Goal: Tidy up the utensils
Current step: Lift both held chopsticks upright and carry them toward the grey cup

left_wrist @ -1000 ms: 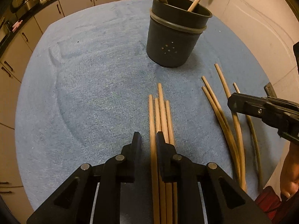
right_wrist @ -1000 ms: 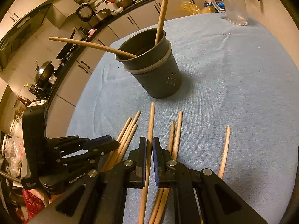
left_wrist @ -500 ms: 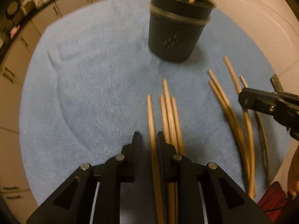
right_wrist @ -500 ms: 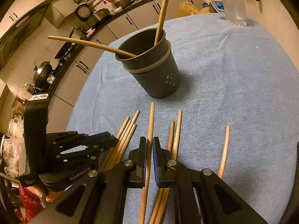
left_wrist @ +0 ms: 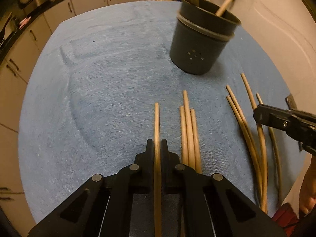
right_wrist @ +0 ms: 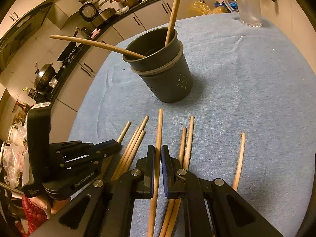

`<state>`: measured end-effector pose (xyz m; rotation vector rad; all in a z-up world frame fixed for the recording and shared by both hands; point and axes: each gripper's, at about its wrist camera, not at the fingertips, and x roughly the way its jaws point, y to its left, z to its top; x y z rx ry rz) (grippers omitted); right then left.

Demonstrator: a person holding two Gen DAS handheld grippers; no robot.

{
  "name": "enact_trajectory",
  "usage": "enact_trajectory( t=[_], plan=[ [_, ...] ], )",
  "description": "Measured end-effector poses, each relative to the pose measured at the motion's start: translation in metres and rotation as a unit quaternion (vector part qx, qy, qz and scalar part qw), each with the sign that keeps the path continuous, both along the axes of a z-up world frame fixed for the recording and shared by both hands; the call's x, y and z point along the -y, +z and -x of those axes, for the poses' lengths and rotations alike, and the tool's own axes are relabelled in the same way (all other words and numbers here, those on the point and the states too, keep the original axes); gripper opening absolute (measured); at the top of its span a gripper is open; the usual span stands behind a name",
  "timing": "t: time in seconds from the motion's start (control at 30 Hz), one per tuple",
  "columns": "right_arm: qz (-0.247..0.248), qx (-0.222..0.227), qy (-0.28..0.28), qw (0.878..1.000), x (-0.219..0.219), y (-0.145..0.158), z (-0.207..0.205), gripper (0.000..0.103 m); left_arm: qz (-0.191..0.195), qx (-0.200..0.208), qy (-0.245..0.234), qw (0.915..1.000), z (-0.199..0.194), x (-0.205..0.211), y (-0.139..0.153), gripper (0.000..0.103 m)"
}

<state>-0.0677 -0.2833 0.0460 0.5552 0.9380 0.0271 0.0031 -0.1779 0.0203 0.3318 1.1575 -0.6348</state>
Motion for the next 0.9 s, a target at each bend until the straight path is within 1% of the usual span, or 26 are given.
enact_trajectory(
  t=[0.03,0.13,0.23,0.33,0.43,0.57,0.73,0.9],
  plan=[
    [0.001,0.003,0.0,1.0,-0.001,0.002,0.0,0.007,0.006,-0.001,0.004,1.0,-0.003,0.002,0.003,0.006],
    [0.002,0.015,0.002,1.0,-0.003,0.007,0.001,0.007,0.032,0.004,0.016,0.9993,-0.006,-0.011,0.013,0.006],
    [0.005,0.031,0.004,1.0,-0.007,0.013,0.002,0.007,0.065,0.017,0.033,0.9972,-0.004,-0.023,0.032,0.006],
    [0.009,0.048,0.006,0.999,-0.01,0.022,0.004,0.007,0.095,0.037,0.051,0.9935,-0.003,-0.037,0.051,0.006],
    [0.013,0.073,0.009,0.997,-0.012,0.033,0.009,0.007,0.129,0.061,0.064,0.9877,0.002,-0.052,0.072,0.006],
    [0.024,0.111,0.009,0.994,-0.017,0.05,0.016,0.007,0.158,0.089,0.075,0.9806,0.014,-0.067,0.095,0.006],
    [0.038,0.154,0.004,0.987,-0.026,0.068,0.028,0.007,0.185,0.123,0.084,0.9714,0.028,-0.083,0.121,0.006],
    [0.046,0.182,0.003,0.982,-0.031,0.078,0.038,0.007,0.195,0.144,0.083,0.9666,0.037,-0.087,0.13,0.006]
  ],
)
